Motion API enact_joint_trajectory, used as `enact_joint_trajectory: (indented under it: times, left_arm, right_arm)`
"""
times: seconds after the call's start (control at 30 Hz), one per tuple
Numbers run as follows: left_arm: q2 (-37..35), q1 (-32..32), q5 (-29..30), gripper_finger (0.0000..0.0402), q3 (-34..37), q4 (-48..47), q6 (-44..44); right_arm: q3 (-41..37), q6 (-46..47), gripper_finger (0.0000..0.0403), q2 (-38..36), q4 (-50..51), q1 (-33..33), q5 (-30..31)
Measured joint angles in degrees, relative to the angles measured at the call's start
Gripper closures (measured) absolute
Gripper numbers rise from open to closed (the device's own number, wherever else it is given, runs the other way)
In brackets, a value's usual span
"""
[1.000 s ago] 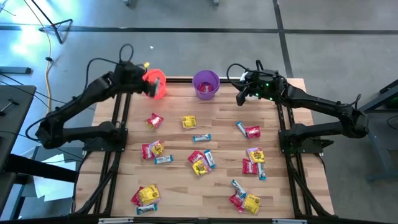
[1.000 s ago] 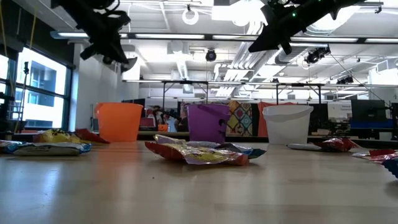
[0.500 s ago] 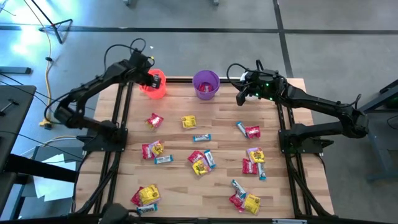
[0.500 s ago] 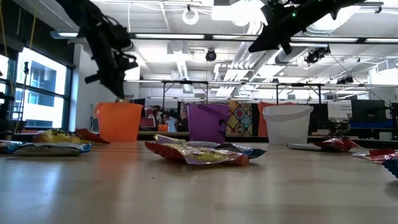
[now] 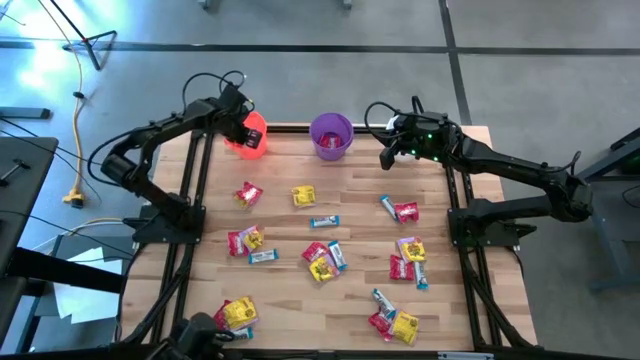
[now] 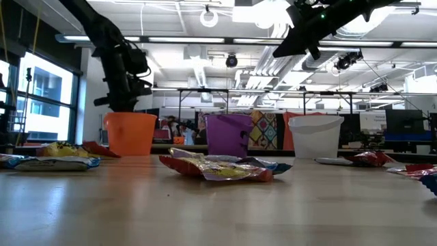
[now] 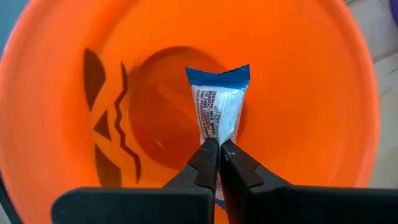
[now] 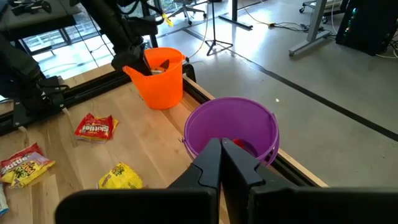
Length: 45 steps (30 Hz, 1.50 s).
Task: Sort candy
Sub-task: Put the white chocolate bar into the orange bucket, then put the red candy into the purple bucket
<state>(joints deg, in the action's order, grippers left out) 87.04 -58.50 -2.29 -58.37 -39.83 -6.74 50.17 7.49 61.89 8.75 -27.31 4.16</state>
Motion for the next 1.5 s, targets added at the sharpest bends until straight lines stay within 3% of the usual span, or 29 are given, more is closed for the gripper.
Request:
enact_joint_trajectory:
  times: [0.3,0.67,1.07,1.27,1.5]
  left_arm:
    - [0.6,0.0,-0.1,0.0397,0.0,0.0,0.3]
    - [-1.0,0.0,-0.1,0.0329,0.0,0.1,2.6]
    - [-13.2,0.6,-0.1,0.0307,0.0,2.3,4.6]
    - [-20.7,5.4,-4.4,0.0307,1.1,2.9,5.9]
    - [-26.6,16.6,-10.8,0.0314,7.3,10.1,8.1]
  right_arm:
    - [0.0,0.0,0.0403,0.0,0.0,0.0,0.0]
    - [0.0,0.0,0.0403,0.0,0.0,0.0,0.0]
    - [0.0,0.0,0.0403,0.0,0.0,0.0,-0.1]
    - [0.0,1.8,0.0403,0.0,0.0,0.0,-2.6]
    - [0.0,6.1,0.0403,0.0,4.9,4.3,-4.2]
